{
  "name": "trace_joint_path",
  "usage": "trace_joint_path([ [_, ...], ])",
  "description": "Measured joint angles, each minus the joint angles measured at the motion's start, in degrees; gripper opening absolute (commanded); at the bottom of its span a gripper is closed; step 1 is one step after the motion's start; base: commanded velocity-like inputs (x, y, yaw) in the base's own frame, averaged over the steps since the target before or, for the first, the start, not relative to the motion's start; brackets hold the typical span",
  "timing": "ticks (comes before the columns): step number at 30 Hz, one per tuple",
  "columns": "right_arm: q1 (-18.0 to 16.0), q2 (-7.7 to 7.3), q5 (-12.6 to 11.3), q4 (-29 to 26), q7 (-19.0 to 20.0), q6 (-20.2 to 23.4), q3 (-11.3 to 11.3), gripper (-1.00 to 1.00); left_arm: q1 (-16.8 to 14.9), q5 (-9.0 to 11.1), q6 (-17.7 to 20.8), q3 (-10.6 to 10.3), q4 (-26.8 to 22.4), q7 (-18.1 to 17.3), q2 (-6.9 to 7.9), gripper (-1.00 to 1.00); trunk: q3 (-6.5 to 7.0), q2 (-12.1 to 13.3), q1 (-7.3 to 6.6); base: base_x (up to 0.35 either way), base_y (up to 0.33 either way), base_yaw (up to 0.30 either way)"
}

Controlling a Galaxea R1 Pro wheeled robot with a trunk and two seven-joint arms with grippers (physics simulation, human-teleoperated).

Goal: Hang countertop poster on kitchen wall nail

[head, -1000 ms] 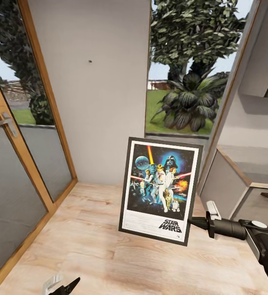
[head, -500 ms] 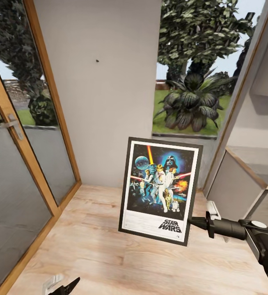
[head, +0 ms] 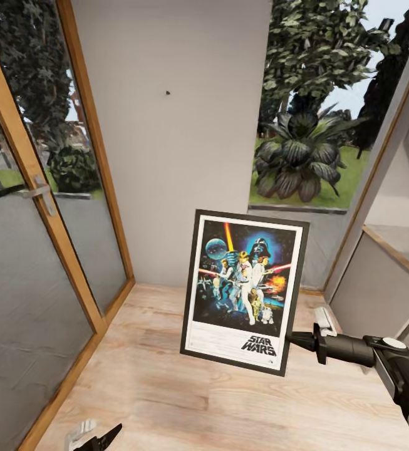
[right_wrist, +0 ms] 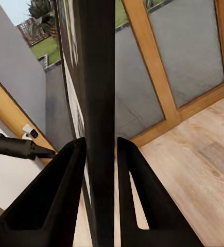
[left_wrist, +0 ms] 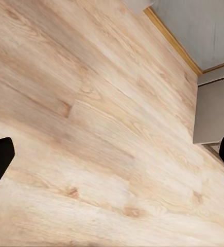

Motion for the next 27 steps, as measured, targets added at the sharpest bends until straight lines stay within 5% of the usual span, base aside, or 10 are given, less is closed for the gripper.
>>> trace_joint_path([
  [17,0.0,0.23,0.0,0.0,0.1,0.0,0.0,-1.00,0.0,0.0,0.0,0.0,0.0,0.0,-0.01,1.00,0.00,0.0,-0.01,0.015,0.339,-0.035],
  [27,0.0,0.24,0.0,-0.1,0.1,0.0,0.0,-1.00,0.0,0.0,-0.1,0.0,0.0,0.0,0.00,1.00,0.00,0.0,0.00,0.017,0.061,-0.148],
])
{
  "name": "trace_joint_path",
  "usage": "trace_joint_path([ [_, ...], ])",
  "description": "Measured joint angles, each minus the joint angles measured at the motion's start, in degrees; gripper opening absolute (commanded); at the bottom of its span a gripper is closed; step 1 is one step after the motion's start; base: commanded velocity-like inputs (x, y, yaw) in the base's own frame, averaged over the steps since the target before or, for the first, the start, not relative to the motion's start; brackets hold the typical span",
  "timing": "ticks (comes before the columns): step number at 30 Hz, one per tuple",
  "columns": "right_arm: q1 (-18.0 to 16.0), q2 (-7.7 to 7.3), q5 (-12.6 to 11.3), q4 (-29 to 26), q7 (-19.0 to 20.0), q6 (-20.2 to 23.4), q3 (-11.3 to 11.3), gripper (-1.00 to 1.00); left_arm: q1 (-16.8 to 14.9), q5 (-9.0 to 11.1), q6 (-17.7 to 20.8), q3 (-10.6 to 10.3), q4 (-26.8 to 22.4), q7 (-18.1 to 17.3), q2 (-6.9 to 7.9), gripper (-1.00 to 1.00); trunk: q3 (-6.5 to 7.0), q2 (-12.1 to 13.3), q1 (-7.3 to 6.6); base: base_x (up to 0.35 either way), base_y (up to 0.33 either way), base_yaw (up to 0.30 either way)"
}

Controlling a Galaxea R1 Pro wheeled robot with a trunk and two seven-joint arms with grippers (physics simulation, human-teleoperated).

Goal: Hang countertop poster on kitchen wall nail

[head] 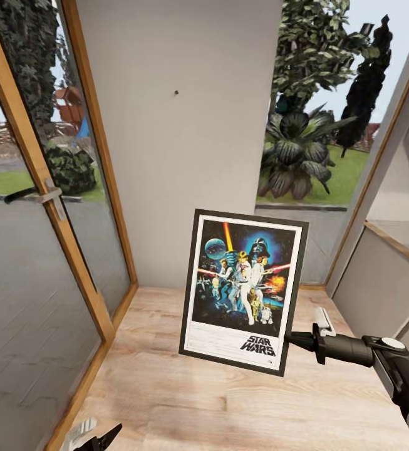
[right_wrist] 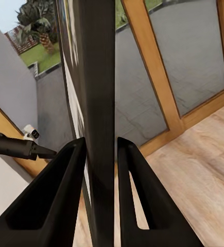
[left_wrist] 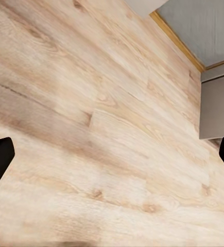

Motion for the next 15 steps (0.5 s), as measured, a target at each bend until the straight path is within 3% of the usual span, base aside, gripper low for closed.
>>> trace_joint_path([
  [15,0.0,0.00,0.0,0.0,0.0,0.0,0.0,-1.00,0.0,0.0,0.0,0.0,0.0,0.1,0.00,1.00,0.01,0.0,0.00,0.000,0.001,-0.034],
])
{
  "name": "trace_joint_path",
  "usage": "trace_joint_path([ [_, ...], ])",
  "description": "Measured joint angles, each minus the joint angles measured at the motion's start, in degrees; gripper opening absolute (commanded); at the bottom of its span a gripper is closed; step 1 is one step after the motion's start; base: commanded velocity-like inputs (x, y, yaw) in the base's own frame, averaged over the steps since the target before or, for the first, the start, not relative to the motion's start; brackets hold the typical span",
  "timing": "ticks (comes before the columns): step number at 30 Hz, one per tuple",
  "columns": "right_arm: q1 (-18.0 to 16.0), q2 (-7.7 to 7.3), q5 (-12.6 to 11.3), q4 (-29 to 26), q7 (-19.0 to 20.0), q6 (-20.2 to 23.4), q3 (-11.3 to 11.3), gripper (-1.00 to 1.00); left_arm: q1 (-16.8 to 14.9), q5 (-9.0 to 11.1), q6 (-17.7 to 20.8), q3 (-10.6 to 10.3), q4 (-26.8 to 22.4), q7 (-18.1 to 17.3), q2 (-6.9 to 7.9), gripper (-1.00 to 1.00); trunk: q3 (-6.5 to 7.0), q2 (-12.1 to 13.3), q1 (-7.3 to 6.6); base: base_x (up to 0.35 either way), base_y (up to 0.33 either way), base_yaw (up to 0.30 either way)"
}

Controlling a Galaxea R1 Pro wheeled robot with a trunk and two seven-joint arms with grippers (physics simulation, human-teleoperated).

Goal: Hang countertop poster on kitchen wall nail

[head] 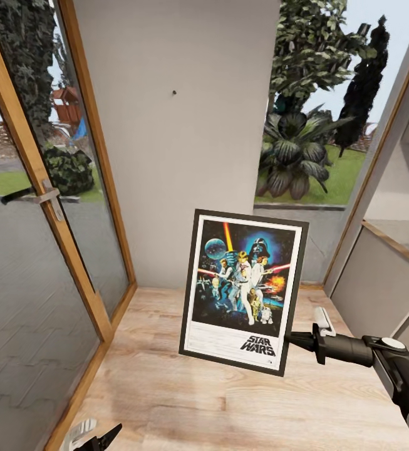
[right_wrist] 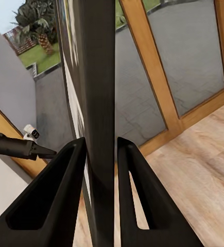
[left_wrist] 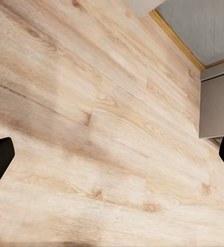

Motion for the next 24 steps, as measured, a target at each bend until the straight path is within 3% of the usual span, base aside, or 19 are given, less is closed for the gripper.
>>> trace_joint_path([
  [11,-0.1,0.06,-0.1,-0.2,-0.1,0.3,0.1,-1.00,0.0,0.0,0.0,-0.1,0.1,0.1,-0.16,1.00,0.00,0.0,0.00,0.000,0.000,-0.001],
  [12,-0.5,1.32,-0.1,-6.8,-2.1,3.4,0.1,-1.00,0.0,-0.1,0.1,-0.4,0.1,0.5,-0.46,1.00,0.02,0.0,0.01,0.000,0.000,0.000],
  [14,-0.6,2.52,0.1,-13.6,-3.3,8.3,0.2,-1.00,0.0,-0.1,0.1,-0.4,0.1,0.6,-0.61,1.00,0.01,0.0,0.00,0.000,0.000,0.000],
  [20,-1.2,4.29,0.4,-25.2,-5.9,17.5,0.4,-1.00,0.0,-0.2,0.1,-0.6,2.6,0.6,-0.72,1.00,0.00,0.0,0.00,0.000,0.000,0.000],
  [24,-3.6,5.04,0.5,-29.1,-6.9,21.4,2.6,-1.00,0.0,-0.4,0.1,-0.7,4.0,0.6,-0.78,1.00,0.00,0.0,0.00,0.000,0.000,0.000],
])
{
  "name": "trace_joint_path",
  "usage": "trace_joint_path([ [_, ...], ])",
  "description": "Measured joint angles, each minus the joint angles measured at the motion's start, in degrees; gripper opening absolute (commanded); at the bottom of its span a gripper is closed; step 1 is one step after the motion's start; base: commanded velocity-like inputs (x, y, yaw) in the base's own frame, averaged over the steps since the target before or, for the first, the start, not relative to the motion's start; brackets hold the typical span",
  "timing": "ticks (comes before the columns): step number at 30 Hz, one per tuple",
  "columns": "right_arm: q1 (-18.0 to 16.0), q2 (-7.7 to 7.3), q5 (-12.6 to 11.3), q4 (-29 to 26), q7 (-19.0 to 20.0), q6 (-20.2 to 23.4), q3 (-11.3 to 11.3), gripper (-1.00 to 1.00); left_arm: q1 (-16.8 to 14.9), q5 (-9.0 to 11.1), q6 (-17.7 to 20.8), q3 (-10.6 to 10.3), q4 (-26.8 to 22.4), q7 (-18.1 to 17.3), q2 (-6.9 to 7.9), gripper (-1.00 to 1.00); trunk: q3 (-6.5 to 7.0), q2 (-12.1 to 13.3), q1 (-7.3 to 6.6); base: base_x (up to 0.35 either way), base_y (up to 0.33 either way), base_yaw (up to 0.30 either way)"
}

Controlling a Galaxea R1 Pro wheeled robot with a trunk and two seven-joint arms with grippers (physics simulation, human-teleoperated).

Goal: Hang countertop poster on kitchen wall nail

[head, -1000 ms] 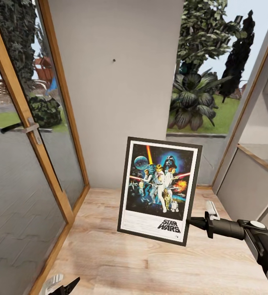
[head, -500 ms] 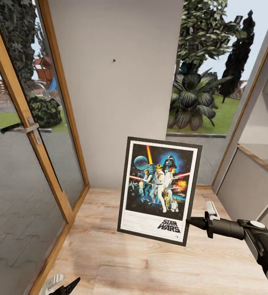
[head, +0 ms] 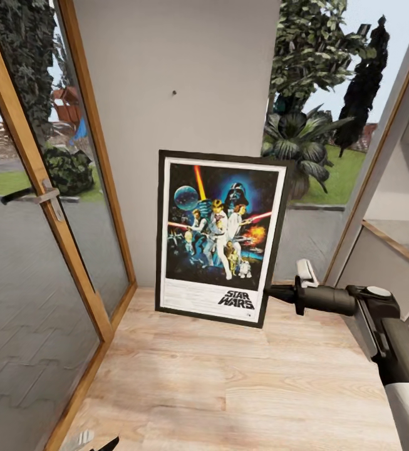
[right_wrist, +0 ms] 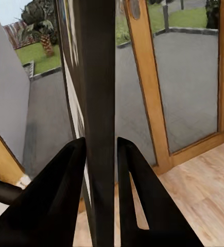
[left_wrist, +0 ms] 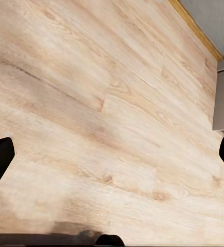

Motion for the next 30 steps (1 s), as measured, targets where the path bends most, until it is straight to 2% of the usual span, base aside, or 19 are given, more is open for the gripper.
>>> trace_joint_path([
  [2,-2.7,0.23,0.1,-0.9,-0.5,1.2,2.1,-1.00,0.0,-1.1,0.0,0.0,0.3,0.0,-0.30,1.00,0.00,0.0,0.00,0.000,0.000,0.000],
  [6,-5.6,0.30,0.1,-1.2,-1.9,1.9,3.6,-1.00,0.0,-2.8,0.0,0.0,0.5,0.0,-0.53,1.00,0.00,0.0,0.00,0.000,0.000,0.000],
  [8,-7.4,0.32,0.1,-1.3,-2.5,3.8,4.1,-1.00,0.0,-3.4,0.0,0.0,0.5,0.0,-0.75,1.00,0.00,0.0,0.00,0.000,0.000,0.000],
  [13,-11.1,0.33,0.2,-1.3,-2.9,6.1,4.3,-1.00,0.0,-3.8,0.0,0.0,0.5,0.0,-1.04,1.00,0.00,0.0,0.00,0.000,0.000,0.000],
  [18,-14.9,0.33,0.2,-1.1,-3.6,10.7,4.9,-1.00,0.0,-3.9,0.0,0.0,0.5,0.0,-1.19,1.00,0.00,0.0,0.00,0.000,0.000,0.000],
  [30,-19.2,0.40,0.3,-0.8,-5.3,12.9,6.3,-1.00,0.0,-3.9,0.0,0.0,0.5,0.0,-1.23,1.00,0.00,0.0,0.00,0.000,0.000,0.000],
])
